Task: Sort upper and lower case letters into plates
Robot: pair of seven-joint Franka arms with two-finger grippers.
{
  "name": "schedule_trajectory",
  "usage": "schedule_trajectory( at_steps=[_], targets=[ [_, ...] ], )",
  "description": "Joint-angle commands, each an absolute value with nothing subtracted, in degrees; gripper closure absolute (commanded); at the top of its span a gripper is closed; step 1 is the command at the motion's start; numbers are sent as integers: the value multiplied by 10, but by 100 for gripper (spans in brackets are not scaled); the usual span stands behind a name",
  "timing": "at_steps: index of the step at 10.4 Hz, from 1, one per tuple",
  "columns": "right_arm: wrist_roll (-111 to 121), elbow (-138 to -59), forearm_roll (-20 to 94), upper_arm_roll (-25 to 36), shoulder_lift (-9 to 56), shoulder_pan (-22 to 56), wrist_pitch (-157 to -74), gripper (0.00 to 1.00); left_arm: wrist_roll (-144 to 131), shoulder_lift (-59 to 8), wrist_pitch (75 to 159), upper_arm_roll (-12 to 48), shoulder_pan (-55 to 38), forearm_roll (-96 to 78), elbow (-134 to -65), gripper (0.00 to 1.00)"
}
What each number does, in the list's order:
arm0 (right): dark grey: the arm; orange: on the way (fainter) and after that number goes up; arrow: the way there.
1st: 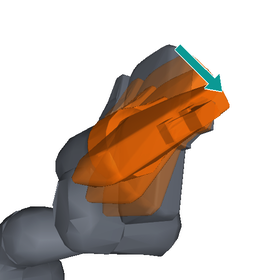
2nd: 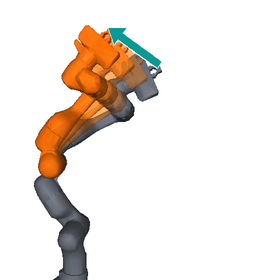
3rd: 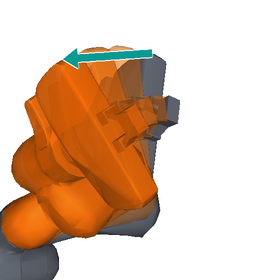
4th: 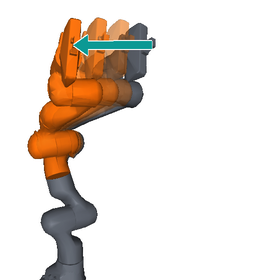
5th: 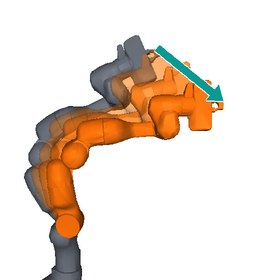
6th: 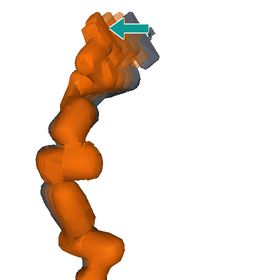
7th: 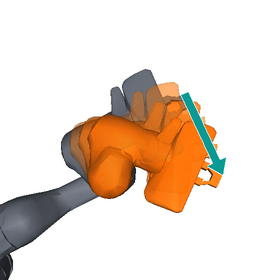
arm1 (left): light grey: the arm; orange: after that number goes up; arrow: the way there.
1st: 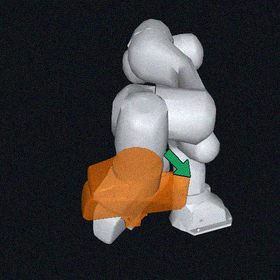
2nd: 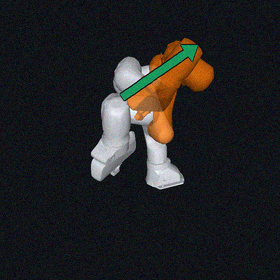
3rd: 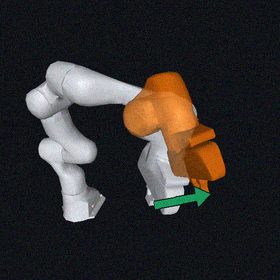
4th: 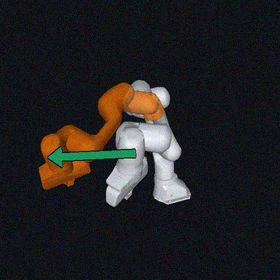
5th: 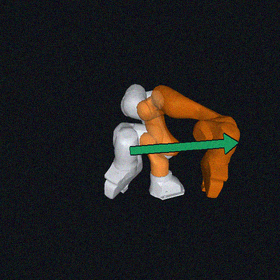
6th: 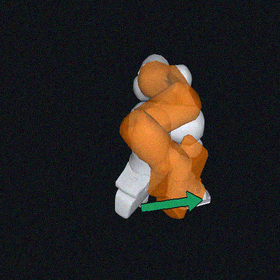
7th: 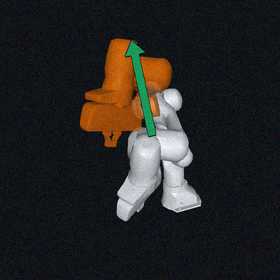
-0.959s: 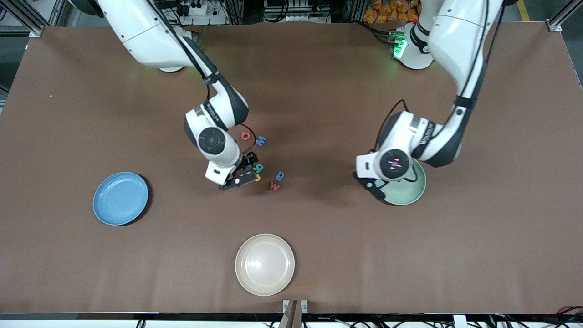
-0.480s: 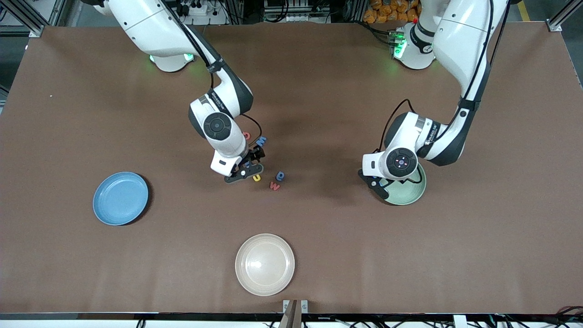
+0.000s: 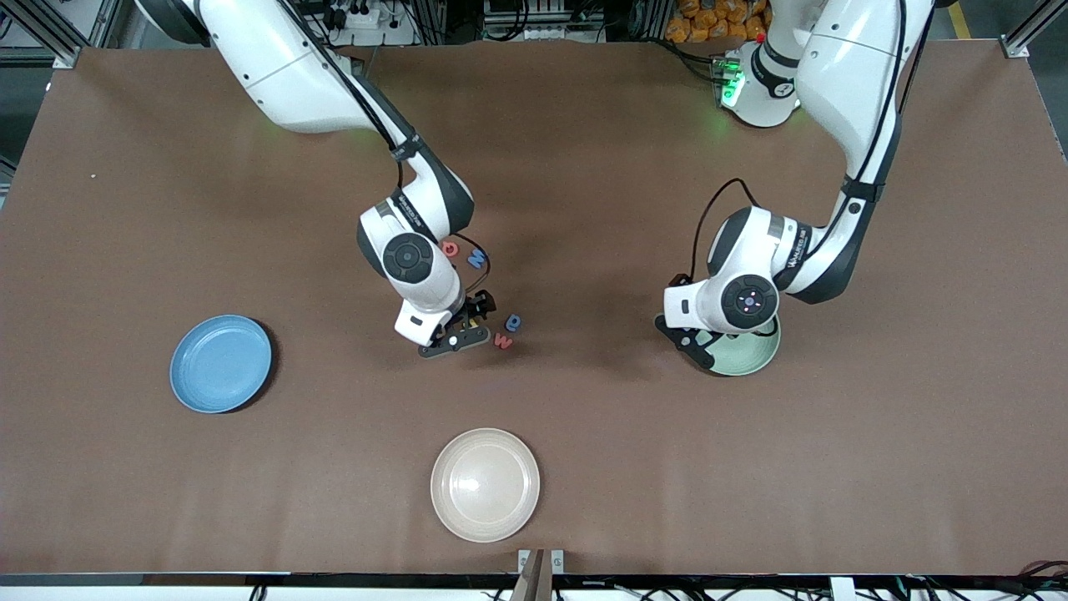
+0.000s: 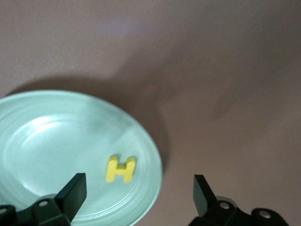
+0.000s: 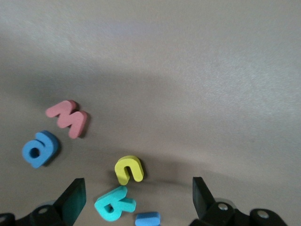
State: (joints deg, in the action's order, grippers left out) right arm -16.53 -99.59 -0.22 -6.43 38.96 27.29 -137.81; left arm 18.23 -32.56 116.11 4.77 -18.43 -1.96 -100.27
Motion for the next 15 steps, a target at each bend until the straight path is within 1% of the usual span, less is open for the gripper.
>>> schedule_trajectory(
  at_steps=[1, 2, 5, 6, 7, 8, 12, 14, 15],
  targets=[
    [-180, -982, -11, -62, 405, 275, -1378, 0, 120, -358, 1160, 48, -196, -47, -956, 0],
    [-180, -983, -11, -62, 410, 276, -1379, 0, 80, -372, 1161, 48, -209, -47, -945, 0],
    [-185, -983, -11, -62, 410, 276, -1380, 0, -8, -376, 1160, 44, -256, -30, -932, 0],
    [-185, -985, -11, -62, 410, 276, -1382, 30, -11, -381, 1161, 44, -255, -14, -932, 0],
    [-185, -985, -11, -62, 411, 276, -1384, 85, -11, -382, 1161, 44, -256, -11, -932, 0],
    [-185, -985, -11, -62, 411, 276, -1385, 100, -10, -385, 1161, 44, -254, -11, -932, 0],
    [-185, -984, -9, -62, 413, 270, -1403, 100, 4, -408, 1190, 43, -247, -4, -928, 0],
    [-185, -983, -5, -61, 403, 259, -1400, 100, 4, -406, 1193, 43, -245, 2, -929, 0],
    [-184, -986, -6, -59, 388, 247, -1393, 100, 4, -404, 1193, 43, -245, 2, -932, 0]
  ],
)
